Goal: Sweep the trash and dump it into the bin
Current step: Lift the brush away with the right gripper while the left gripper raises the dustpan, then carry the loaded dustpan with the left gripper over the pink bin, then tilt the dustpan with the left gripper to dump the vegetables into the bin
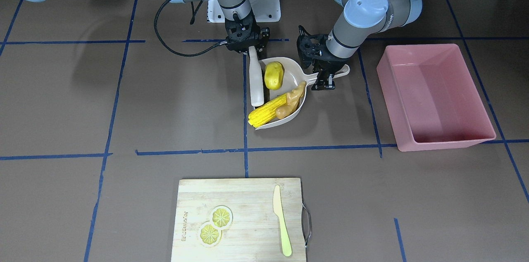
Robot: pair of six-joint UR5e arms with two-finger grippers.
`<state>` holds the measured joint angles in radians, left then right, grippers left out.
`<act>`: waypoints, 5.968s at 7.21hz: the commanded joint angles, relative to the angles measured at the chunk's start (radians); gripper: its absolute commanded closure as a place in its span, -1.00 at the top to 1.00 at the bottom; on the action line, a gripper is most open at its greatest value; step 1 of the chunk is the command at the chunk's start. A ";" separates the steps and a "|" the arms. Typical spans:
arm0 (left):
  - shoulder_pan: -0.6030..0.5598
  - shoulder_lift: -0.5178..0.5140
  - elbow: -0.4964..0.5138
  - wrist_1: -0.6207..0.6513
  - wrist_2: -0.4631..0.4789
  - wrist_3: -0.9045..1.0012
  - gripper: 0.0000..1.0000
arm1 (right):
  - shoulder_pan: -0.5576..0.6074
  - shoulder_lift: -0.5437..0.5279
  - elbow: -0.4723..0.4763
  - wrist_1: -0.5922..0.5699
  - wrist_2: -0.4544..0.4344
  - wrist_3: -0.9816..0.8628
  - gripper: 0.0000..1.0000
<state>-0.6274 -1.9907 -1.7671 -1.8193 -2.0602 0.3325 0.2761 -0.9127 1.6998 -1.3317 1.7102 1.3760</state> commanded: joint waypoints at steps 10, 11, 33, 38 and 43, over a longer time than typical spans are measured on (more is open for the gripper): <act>-0.006 0.006 -0.014 -0.006 -0.001 -0.009 -1.00 | 0.017 -0.057 0.181 -0.357 0.002 -0.044 -1.00; -0.006 0.006 -0.018 -0.009 -0.002 -0.016 -1.00 | 0.031 -0.078 0.226 -0.407 0.008 -0.082 -1.00; -0.695 0.384 0.087 -0.469 -0.331 -0.109 -1.00 | 0.106 -0.331 0.356 -0.296 -0.023 -0.118 -1.00; -0.825 0.457 0.140 -0.408 -0.318 0.265 -1.00 | 0.104 -0.333 0.354 -0.296 -0.030 -0.120 -1.00; -0.828 0.443 0.123 -0.119 -0.249 0.737 -1.00 | 0.104 -0.342 0.350 -0.294 -0.027 -0.120 -1.00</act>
<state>-1.4599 -1.5450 -1.6427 -2.0066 -2.3269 0.9437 0.3805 -1.2541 2.0514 -1.6269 1.6827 1.2563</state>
